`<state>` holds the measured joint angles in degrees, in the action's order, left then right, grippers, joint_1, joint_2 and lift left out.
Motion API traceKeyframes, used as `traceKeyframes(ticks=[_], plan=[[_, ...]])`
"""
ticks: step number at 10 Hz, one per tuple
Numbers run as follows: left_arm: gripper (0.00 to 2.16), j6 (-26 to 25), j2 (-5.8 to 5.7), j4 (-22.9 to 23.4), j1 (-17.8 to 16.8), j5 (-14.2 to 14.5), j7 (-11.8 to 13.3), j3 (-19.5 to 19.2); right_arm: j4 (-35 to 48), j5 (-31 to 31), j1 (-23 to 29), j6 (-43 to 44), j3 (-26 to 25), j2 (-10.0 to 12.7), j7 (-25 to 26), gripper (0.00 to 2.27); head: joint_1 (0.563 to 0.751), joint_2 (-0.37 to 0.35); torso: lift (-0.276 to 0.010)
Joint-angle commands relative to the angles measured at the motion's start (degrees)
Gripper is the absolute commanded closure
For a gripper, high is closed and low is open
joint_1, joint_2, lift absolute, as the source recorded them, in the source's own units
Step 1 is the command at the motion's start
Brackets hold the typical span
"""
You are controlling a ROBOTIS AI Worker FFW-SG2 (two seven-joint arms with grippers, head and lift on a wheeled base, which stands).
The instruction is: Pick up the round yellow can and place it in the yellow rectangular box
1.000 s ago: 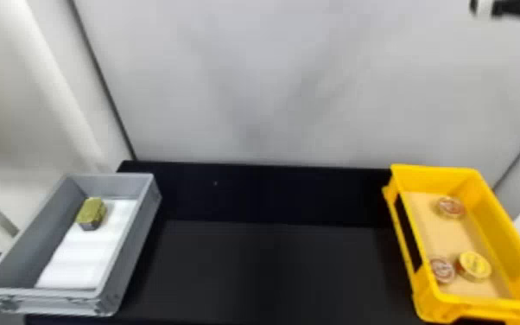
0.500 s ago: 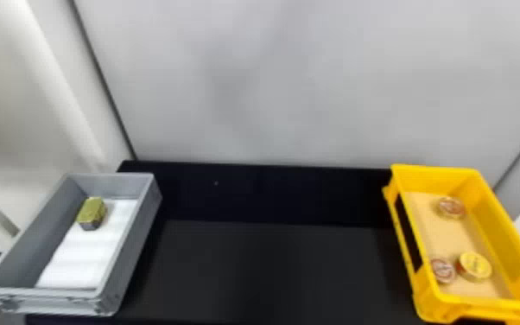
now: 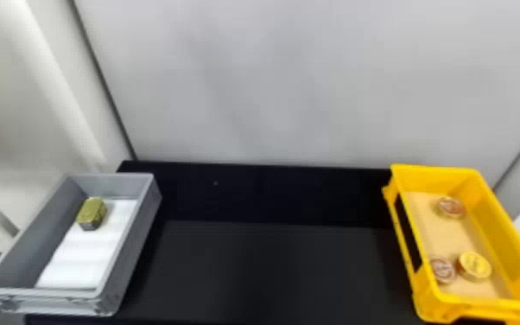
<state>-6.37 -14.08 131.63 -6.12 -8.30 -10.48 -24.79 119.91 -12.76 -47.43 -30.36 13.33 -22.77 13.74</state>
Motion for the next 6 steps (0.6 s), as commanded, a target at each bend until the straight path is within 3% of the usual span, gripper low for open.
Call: traceKeyframes(ticks=[1,6], plan=[[0.09,0.0,-0.25,0.1,0.1,0.0,-0.1,-0.2,1.6,-1.0,-1.0,0.1,1.4,-1.5,1.8,0.00,0.694,0.054,-0.003],[0.09,-0.5,-0.69,0.5,0.3,0.0,0.0,-0.3,2.3,-3.0,-2.4,1.4,2.5,-3.2,1.6,0.00,0.694,0.054,-0.003]])
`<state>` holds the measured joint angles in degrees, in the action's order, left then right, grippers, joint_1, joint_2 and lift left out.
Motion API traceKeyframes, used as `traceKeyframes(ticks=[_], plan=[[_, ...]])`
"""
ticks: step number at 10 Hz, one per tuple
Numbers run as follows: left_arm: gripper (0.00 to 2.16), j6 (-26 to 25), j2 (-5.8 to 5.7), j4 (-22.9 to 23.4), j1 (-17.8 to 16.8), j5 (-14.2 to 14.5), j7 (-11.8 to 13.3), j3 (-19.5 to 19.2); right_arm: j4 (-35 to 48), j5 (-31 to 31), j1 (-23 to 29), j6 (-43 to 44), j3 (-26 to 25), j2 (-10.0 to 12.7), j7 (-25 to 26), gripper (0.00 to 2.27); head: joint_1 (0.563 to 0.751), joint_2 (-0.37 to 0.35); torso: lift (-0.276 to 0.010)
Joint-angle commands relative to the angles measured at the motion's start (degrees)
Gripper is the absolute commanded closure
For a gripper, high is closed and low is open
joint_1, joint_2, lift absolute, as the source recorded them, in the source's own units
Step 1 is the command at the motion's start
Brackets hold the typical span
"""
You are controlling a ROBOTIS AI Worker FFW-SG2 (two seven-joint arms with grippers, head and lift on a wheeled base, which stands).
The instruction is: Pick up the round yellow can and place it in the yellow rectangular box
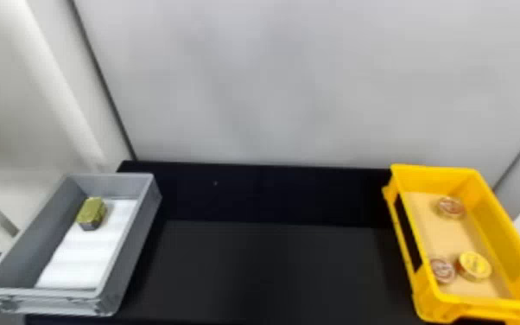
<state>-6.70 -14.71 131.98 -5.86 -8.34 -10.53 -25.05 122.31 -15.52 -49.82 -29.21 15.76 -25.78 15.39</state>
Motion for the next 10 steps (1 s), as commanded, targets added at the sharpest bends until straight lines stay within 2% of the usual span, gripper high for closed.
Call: traceKeyframes(ticks=[1,7,10], plan=[[0.09,-0.2,-0.07,0.1,0.1,0.0,0.1,0.0,-0.1,-0.5,0.0,0.5,0.1,-0.1,0.0,0.00,0.694,0.054,-0.003],[0.09,-0.2,0.02,0.1,0.2,0.0,0.2,0.0,-0.1,-0.5,0.2,1.4,0.1,-0.1,0.2,0.00,0.694,0.054,-0.003],[0.09,-0.2,0.02,0.1,0.1,-0.3,0.2,0.1,0.7,0.0,-0.5,-1.6,0.8,-0.1,1.3,0.00,0.694,0.054,-0.003]])
